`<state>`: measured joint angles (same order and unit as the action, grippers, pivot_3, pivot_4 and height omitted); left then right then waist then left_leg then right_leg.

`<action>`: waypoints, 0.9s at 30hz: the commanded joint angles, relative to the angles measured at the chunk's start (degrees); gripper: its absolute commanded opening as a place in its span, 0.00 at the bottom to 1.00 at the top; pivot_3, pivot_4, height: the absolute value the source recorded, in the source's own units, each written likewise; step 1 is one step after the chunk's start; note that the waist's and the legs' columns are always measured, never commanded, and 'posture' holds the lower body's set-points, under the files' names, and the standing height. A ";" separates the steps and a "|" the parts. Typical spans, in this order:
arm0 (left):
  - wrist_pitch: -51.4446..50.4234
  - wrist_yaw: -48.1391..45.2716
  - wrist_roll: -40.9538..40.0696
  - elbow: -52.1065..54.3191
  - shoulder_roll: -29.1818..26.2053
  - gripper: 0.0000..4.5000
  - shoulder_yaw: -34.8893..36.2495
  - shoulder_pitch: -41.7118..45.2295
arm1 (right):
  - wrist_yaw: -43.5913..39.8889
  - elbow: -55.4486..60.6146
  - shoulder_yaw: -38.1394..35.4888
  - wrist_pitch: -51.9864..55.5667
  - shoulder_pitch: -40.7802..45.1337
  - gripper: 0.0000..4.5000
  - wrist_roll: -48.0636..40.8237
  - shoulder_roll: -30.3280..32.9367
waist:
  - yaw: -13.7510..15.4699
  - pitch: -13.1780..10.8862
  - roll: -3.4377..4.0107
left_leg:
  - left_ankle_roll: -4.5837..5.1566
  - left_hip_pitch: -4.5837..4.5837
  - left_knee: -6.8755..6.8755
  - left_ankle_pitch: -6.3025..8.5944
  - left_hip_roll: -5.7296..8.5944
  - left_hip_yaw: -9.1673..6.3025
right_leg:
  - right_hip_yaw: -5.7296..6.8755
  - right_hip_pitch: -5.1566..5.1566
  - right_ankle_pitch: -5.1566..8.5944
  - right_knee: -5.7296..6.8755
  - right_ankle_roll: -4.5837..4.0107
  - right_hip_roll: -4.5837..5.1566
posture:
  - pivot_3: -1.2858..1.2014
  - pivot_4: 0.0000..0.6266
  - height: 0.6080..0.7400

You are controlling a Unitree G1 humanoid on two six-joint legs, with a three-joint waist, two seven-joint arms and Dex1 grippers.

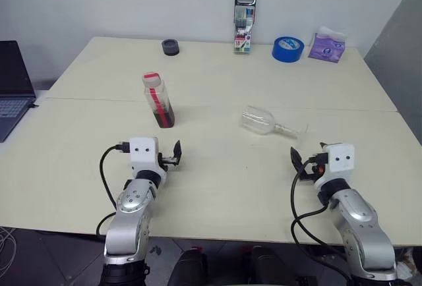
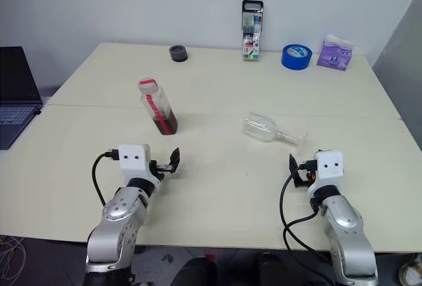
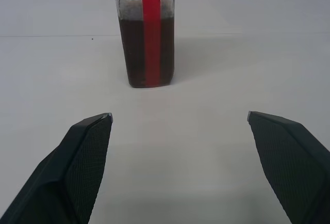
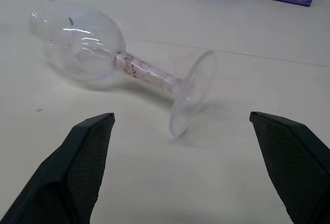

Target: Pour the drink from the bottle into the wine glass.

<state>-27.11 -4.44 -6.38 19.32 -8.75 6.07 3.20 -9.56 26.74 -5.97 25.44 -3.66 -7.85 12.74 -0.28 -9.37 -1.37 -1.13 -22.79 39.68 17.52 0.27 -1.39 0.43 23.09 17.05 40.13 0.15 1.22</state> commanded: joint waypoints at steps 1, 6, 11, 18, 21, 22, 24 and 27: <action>0.66 -0.09 1.24 1.96 -1.41 0.99 -0.19 0.93 | 0.14 1.32 -1.20 -1.60 0.60 1.00 0.00 0.42 | 0.00 0.00 0.00 | 0.00 0.00 0.00 0.00 0.00 0.00 | 0.00 0.00 0.00 0.00 0.00 0.00 | 0.52 0.24 1.00; 0.87 0.06 0.04 2.05 -0.76 0.99 0.62 0.97 | 0.37 1.35 -1.27 -1.44 0.83 1.00 -0.31 0.00 | 0.01 0.00 0.00 | 0.00 0.00 0.00 0.00 0.00 0.00 | 0.00 0.00 0.00 0.00 0.00 0.00 | 0.52 0.24 1.00; 0.93 0.26 0.33 1.91 -1.03 0.99 0.70 1.26 | 0.46 1.43 -1.06 -1.60 0.70 1.00 -0.25 -0.28 | 0.00 0.00 0.00 | 0.00 0.00 0.00 0.00 0.00 0.00 | 0.00 0.00 0.00 0.00 0.00 0.00 | 0.52 0.24 1.00; 1.66 0.80 0.92 1.41 -1.16 0.99 1.01 1.99 | 0.80 0.86 -0.73 -1.62 1.20 1.00 -0.23 -0.74 | 0.00 0.00 0.00 | 0.00 0.00 0.00 0.00 0.00 0.00 | 0.00 0.00 0.00 0.00 0.00 0.00 | 0.52 0.24 1.00; 1.60 0.86 1.00 1.29 -1.26 0.99 1.18 2.28 | 0.92 0.67 -0.66 -1.71 1.39 1.00 -0.25 -0.88 | 0.00 0.00 0.00 | 0.00 0.00 0.00 0.00 0.00 0.00 | 0.00 0.00 0.00 0.00 0.00 0.00 | 0.52 0.24 1.00; 1.57 0.87 1.01 1.25 -1.30 0.99 1.26 2.40 | 0.95 0.63 -0.65 -1.76 1.45 1.00 -0.25 -0.92 | 0.01 0.00 0.00 | 0.00 0.00 0.00 0.00 0.00 0.00 | 0.00 0.00 0.00 0.00 0.00 0.00 | 0.52 0.24 1.00; 1.44 0.93 1.00 1.06 -1.34 0.99 1.45 2.77 | 1.02 0.45 -0.60 -1.88 1.76 1.00 -0.22 -0.97 | 0.01 0.00 0.00 | 0.00 0.00 0.00 0.00 0.00 0.00 | 0.00 0.00 0.00 0.00 0.00 0.00 | 0.52 0.24 1.00; 1.43 0.96 1.05 0.88 -1.29 0.99 1.53 3.14 | 1.13 0.30 -0.46 -1.99 2.44 1.00 -0.02 -0.87 | 0.00 0.00 0.01 | 0.00 0.00 0.00 0.00 0.00 0.00 | 0.00 0.00 0.00 0.00 0.00 0.00 | 0.52 0.24 1.00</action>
<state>-26.79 -3.87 -5.57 19.20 -9.80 7.06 5.55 -8.64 26.02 -5.92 25.27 -2.19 -7.86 11.96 -0.28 -9.36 -1.37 -1.14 -22.78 39.69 17.52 0.27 -1.39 0.43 23.09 17.05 40.13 0.15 1.22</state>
